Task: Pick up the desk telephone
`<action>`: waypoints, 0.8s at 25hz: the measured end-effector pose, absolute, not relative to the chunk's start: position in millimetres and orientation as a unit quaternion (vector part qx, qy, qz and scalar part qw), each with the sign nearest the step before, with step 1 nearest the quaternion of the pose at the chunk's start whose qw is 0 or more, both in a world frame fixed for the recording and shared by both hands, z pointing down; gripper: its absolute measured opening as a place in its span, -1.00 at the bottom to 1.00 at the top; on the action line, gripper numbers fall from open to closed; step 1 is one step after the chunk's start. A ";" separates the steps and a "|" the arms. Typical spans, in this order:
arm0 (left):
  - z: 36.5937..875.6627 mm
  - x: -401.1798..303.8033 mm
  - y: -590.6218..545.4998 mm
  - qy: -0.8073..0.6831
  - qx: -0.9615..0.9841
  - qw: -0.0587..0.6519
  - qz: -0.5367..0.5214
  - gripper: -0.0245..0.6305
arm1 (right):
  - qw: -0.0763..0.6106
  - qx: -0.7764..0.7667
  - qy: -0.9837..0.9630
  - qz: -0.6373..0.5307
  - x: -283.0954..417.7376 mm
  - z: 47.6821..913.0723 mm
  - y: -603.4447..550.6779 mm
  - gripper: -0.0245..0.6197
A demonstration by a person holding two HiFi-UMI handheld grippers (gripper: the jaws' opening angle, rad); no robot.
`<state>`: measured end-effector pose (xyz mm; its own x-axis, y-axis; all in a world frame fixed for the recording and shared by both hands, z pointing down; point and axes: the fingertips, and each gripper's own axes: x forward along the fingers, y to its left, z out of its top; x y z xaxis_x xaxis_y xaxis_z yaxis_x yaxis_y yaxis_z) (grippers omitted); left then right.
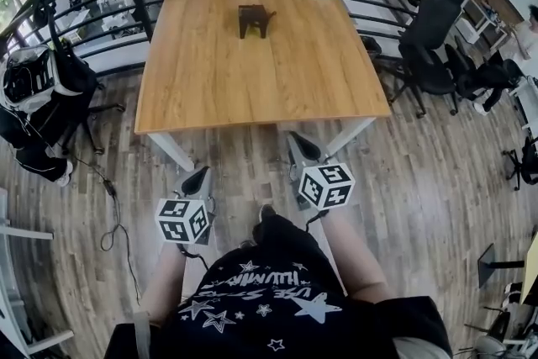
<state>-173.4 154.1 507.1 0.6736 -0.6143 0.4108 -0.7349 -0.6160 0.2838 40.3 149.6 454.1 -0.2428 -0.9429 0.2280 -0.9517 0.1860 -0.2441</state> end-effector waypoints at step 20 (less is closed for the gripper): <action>525.5 -162.3 26.8 -0.422 0.865 0.231 0.140 -0.92 | 0.015 0.599 -0.781 0.179 65.5 474.1 -0.8 -0.92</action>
<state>-162.3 26.8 525.5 0.6042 -0.6661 0.4374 -0.7954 -0.5365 0.2819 65.5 -0.8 474.1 -0.2825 -0.9293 0.2380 -0.9403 0.2193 -0.2602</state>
